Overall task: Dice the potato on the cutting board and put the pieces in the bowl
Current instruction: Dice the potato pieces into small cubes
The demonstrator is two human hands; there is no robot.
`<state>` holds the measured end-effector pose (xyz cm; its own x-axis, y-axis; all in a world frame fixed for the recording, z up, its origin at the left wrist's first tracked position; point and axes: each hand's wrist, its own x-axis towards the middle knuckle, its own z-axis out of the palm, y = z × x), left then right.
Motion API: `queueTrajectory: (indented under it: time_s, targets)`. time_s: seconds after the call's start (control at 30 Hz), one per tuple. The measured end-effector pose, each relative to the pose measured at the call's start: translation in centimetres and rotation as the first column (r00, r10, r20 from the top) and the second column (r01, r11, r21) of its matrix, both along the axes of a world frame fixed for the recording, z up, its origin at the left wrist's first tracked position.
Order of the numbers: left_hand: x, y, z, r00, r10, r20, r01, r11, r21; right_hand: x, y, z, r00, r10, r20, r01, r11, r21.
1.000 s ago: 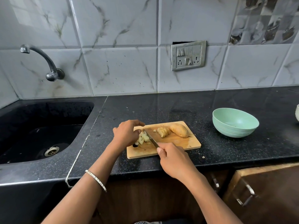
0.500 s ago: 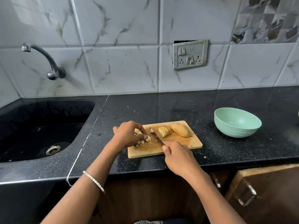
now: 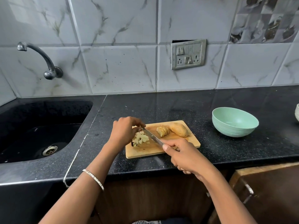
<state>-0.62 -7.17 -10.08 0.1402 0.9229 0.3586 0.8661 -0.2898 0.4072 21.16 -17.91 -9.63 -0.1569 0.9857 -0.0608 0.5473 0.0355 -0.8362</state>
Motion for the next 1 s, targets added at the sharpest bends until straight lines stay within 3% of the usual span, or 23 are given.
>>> queueTrajectory:
  time_s: [0.17, 0.33, 0.43, 0.67, 1.0]
  targets:
    - [-0.1, 0.0, -0.1, 0.992, 0.049, -0.119, -0.05, 0.999, 0.001, 2.1, 0.2, 0.2, 0.992, -0.033, -0.12, 0.025, 0.997, -0.068]
    - [0.8, -0.2, -0.5, 1.0, 0.027, 0.002, -0.027, 0.998, 0.056, 3.0, 0.8, -0.1, 0.972, -0.172, -0.16, 0.171, 0.985, -0.014]
    - [2.5, 0.0, -0.5, 0.997, -0.046, 0.056, 0.044, 0.998, 0.042, 2.9, 0.8, -0.5, 0.963, -0.226, -0.148, 0.231, 0.973, 0.018]
    - [6.6, 0.1, 0.0, 0.997, -0.027, -0.068, 0.024, 0.998, -0.055, 2.8, 0.8, -1.5, 0.966, -0.251, -0.066, 0.255, 0.964, 0.07]
    - [6.2, 0.5, -0.9, 0.999, -0.036, 0.032, 0.037, 0.999, -0.025, 3.0, 1.3, -1.6, 0.972, -0.234, -0.035, 0.237, 0.968, 0.083]
